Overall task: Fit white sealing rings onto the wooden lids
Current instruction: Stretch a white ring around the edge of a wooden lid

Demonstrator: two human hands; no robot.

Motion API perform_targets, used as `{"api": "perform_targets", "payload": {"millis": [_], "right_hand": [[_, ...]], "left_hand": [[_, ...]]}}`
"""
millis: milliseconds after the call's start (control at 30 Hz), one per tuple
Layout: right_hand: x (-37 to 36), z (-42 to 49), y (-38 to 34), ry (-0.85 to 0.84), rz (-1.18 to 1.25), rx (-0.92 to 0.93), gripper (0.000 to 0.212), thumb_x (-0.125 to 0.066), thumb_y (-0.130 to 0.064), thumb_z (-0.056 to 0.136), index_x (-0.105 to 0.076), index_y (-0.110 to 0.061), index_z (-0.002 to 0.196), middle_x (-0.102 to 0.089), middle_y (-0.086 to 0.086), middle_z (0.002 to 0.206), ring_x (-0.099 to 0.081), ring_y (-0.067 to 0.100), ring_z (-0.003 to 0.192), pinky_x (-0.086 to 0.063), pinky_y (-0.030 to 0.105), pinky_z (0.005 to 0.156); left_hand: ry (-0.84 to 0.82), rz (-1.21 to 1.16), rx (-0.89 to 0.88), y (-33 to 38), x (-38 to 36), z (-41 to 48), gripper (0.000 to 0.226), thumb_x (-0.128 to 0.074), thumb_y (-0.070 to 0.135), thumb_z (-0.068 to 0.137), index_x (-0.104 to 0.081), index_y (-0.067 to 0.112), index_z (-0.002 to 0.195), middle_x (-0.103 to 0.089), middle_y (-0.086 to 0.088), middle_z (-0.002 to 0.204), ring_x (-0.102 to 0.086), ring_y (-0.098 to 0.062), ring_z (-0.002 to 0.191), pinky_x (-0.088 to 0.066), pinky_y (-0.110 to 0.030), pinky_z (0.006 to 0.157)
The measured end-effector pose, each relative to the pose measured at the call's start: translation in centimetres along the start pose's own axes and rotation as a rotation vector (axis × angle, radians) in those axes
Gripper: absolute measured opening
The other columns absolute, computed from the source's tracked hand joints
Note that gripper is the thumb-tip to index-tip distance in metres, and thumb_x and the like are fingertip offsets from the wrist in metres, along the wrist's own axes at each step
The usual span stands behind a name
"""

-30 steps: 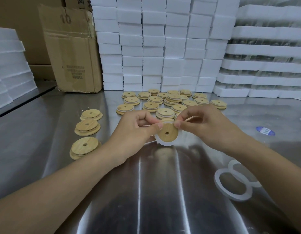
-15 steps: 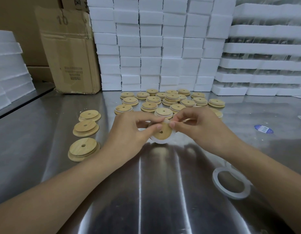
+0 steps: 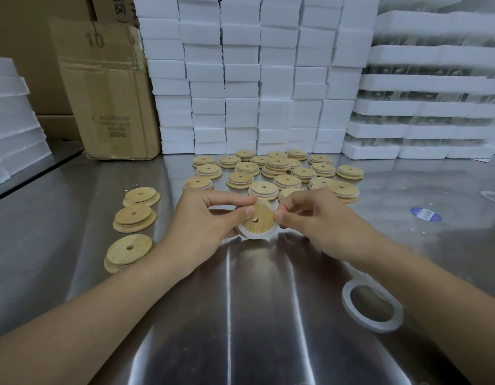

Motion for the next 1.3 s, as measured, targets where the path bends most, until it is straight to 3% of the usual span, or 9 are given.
{"api": "perform_targets", "payload": {"millis": [133,200,300,433,567,700,933,1133,1300], "right_hand": [[-0.7,-0.1,-0.4,0.063,0.200,-0.031,0.007,-0.072,-0.015,0.098,-0.073,-0.011,0.092,-0.080,0.004,0.084,-0.075,0.026,0.085,-0.051,0.029,0.076],[-0.4,-0.2,-0.8,0.137,0.258,0.006,0.006,-0.073,-0.012,0.096,-0.073,-0.010,0.090,-0.078,0.008,0.083,-0.072,0.024,0.078,-0.052,0.026,0.072],[0.1,-0.3,-1.6,0.197,0.217,0.116,0.006,-0.072,-0.008,0.095,-0.074,-0.009,0.089,-0.076,0.010,0.084,-0.066,0.011,0.074,-0.051,0.020,0.068],[0.7,-0.4,-2.2,0.187,0.129,0.197,0.009,-0.071,-0.008,0.094,-0.075,-0.015,0.089,-0.076,0.003,0.086,-0.069,0.016,0.081,-0.054,0.024,0.074],[1.2,-0.5,-2.7,0.127,0.125,0.246,0.009,-0.071,-0.009,0.097,-0.076,-0.013,0.091,-0.077,-0.002,0.089,-0.070,0.012,0.085,-0.053,0.020,0.079],[0.9,-0.7,-3.0,0.056,0.122,0.270,0.009,-0.074,-0.008,0.095,-0.077,-0.014,0.089,-0.076,-0.003,0.085,-0.069,0.009,0.081,-0.052,0.018,0.075],[1.1,-0.4,-2.5,0.110,0.118,0.165,0.005,-0.081,-0.016,0.091,-0.080,-0.015,0.086,-0.080,0.000,0.087,-0.076,0.019,0.086,-0.059,0.036,0.083],[1.7,-0.1,-1.5,0.067,0.290,0.026,0.006,-0.083,-0.017,0.088,-0.082,-0.014,0.083,-0.080,-0.001,0.084,-0.066,-0.002,0.069,-0.046,0.007,0.064],[2.0,-0.1,-0.8,0.031,0.290,-0.083,0.016,-0.087,-0.038,0.078,-0.082,-0.023,0.083,-0.081,-0.001,0.099,-0.069,0.005,0.092,-0.053,0.029,0.083]], "left_hand": [[0.043,-0.168,0.044,-0.3,0.2,-0.3,0.015,-0.084,0.006,0.087,-0.086,0.015,0.099,-0.083,-0.002,0.100,-0.080,-0.018,0.095,-0.066,-0.032,0.071],[0.039,-0.212,0.052,-0.2,0.2,-0.3,0.014,-0.084,0.007,0.087,-0.086,0.015,0.098,-0.083,-0.002,0.104,-0.080,-0.018,0.099,-0.066,-0.033,0.073],[0.039,-0.075,-0.023,0.2,0.1,-0.3,0.010,-0.087,0.008,0.084,-0.085,0.012,0.093,-0.083,-0.001,0.099,-0.080,-0.015,0.092,-0.063,-0.026,0.076],[0.004,0.012,-0.067,0.7,-0.5,-0.7,0.009,-0.090,0.008,0.082,-0.083,0.012,0.086,-0.083,-0.001,0.089,-0.081,-0.019,0.082,-0.066,-0.031,0.080],[-0.052,-0.174,0.034,0.8,-0.4,-0.6,0.022,-0.090,0.014,0.078,-0.081,0.009,0.097,-0.082,-0.014,0.092,-0.080,-0.025,0.088,-0.068,-0.041,0.079],[-0.188,-0.217,0.076,1.0,-1.1,-0.9,0.030,-0.084,0.013,0.087,-0.082,0.015,0.117,-0.083,-0.011,0.105,-0.080,-0.025,0.102,-0.065,-0.030,0.080],[-0.147,-0.258,0.141,0.7,-1.1,-1.0,0.027,-0.088,0.019,0.077,-0.086,0.015,0.104,-0.083,-0.013,0.101,-0.081,-0.024,0.097,-0.065,-0.028,0.077],[-0.139,-0.308,0.237,0.0,-1.2,-0.6,0.040,-0.092,0.030,0.067,-0.085,0.014,0.103,-0.082,-0.014,0.106,-0.080,-0.026,0.103,-0.066,-0.034,0.078],[-0.140,-0.397,0.260,-0.2,-1.1,-0.6,0.044,-0.091,0.027,0.066,-0.084,0.010,0.106,-0.081,-0.015,0.111,-0.080,-0.027,0.103,-0.066,-0.034,0.074]]}}
Point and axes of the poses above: each hand's wrist, its own z-axis towards the middle knuckle, its own x-axis out of the back of the hand, y = z × x, the point moved 5 cm from there along z, towards the middle knuckle
